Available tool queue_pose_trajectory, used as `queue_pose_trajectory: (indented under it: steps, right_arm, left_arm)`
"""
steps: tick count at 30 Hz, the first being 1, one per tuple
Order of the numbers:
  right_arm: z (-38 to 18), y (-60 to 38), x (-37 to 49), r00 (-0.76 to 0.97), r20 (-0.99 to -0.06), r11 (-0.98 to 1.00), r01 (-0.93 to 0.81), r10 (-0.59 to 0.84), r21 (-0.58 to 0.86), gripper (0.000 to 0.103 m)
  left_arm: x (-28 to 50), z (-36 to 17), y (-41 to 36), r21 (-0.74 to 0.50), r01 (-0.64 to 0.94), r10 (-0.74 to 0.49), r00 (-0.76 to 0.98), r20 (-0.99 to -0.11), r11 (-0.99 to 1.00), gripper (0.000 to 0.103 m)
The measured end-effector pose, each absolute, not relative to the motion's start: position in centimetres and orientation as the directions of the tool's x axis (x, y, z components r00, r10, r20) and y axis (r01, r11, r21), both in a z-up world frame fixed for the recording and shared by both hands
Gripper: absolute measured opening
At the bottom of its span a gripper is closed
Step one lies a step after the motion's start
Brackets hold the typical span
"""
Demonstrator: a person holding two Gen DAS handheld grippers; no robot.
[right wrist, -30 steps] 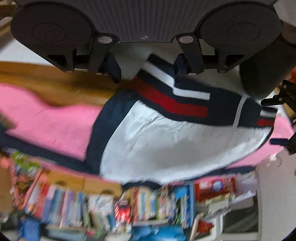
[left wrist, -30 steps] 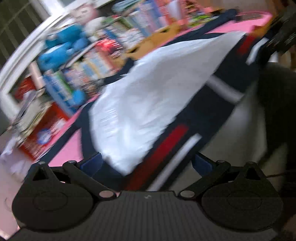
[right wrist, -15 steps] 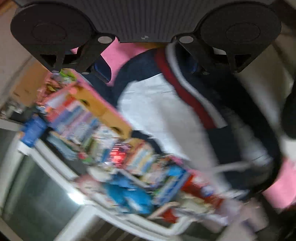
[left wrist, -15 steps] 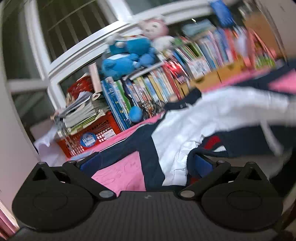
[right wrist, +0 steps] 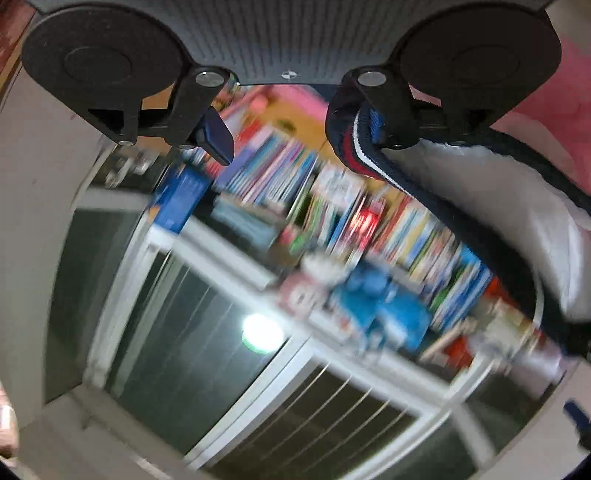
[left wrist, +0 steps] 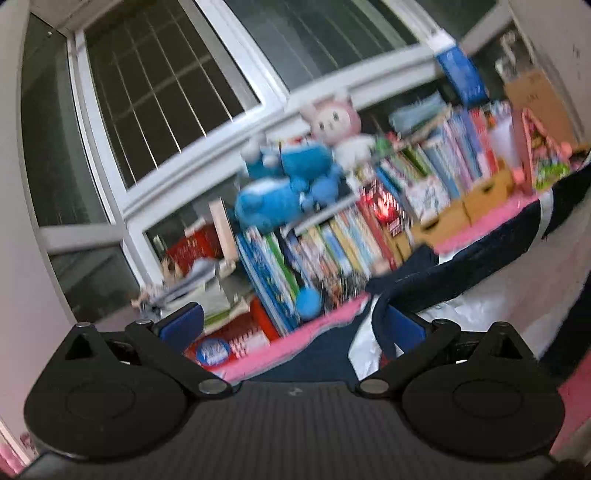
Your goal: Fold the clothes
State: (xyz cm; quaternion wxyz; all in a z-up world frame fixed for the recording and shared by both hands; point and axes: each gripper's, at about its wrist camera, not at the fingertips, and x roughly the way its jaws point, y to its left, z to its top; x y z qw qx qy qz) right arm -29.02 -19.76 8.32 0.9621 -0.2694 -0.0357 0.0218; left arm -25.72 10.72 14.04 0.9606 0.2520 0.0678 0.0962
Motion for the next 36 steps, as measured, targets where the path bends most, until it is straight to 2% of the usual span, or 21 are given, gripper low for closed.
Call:
queue_pose_trajectory:
  steps: [1,3,7,12,16,17,19,26,29,32,33,36]
  right_arm:
    - [8.3,-20.3,-29.3,0.997,0.049,0.858,-0.031,0.065,-0.512,0.070]
    - [7.8,-21.3,-29.8,0.997,0.022,0.861,-0.049,0.070,-0.505,0.072]
    - [2.3,-21.9,-30.1,0.981,-0.181,0.817,-0.157,0.066,-0.554,0.075]
    - [-2.2,-21.8,-30.4,0.941,-0.335,0.817,-0.230,0.047,-0.530,0.075]
    - [-2.5,-22.8,-30.4,0.911,-0.402,0.830,-0.293,0.091,-0.476,0.087]
    - [-2.4,-23.2,-30.4,0.902,-0.417,0.830,-0.314,0.109,-0.462,0.093]
    - [-1.8,-24.3,-30.2,0.884,-0.440,0.827,-0.362,0.158,-0.430,0.100]
    - [1.3,-28.2,-29.8,0.744,-0.577,0.828,-0.526,0.336,-0.196,0.103]
    - [3.3,-29.4,-30.1,0.775,-0.494,0.869,-0.489,0.394,-0.074,0.103]
    - [4.8,-27.9,-28.1,0.797,-0.407,0.883,-0.465,0.446,0.057,0.102]
    - [5.0,-26.1,-26.8,0.806,-0.388,0.884,-0.464,0.447,0.054,0.101]
    - [4.3,-19.9,-23.9,0.786,-0.371,0.849,-0.529,0.495,0.011,0.088]
  left_arm:
    - [-26.2,14.2,11.0,0.492,-0.134,0.202,0.976,-0.086,0.860,0.103]
    - [-27.0,13.1,11.6,0.476,-0.068,0.167,0.972,-0.168,0.877,0.103]
    - [-27.6,8.0,11.2,0.498,0.037,0.157,0.927,-0.341,0.866,0.103]
    - [-28.0,3.5,10.9,0.453,0.110,0.144,0.860,-0.490,0.885,0.103]
    - [-28.8,1.9,11.1,0.480,0.216,0.117,0.811,-0.573,0.850,0.103]
    - [-29.2,1.6,11.3,0.497,0.246,0.108,0.807,-0.580,0.832,0.103]
    - [-30.0,1.3,11.4,0.518,0.287,0.091,0.804,-0.588,0.806,0.103]
    - [-33.6,3.3,12.9,0.517,0.402,0.004,0.787,-0.617,0.756,0.103]
    - [-34.6,6.6,13.9,0.409,0.402,-0.106,0.807,-0.581,0.819,0.103]
    - [-32.4,9.0,13.3,0.274,0.360,-0.205,0.862,-0.464,0.892,0.103]
    - [-31.1,9.3,12.6,0.229,0.332,-0.213,0.880,-0.425,0.915,0.103]
    - [-25.5,7.6,9.8,0.093,0.246,-0.183,0.883,-0.431,0.965,0.103]
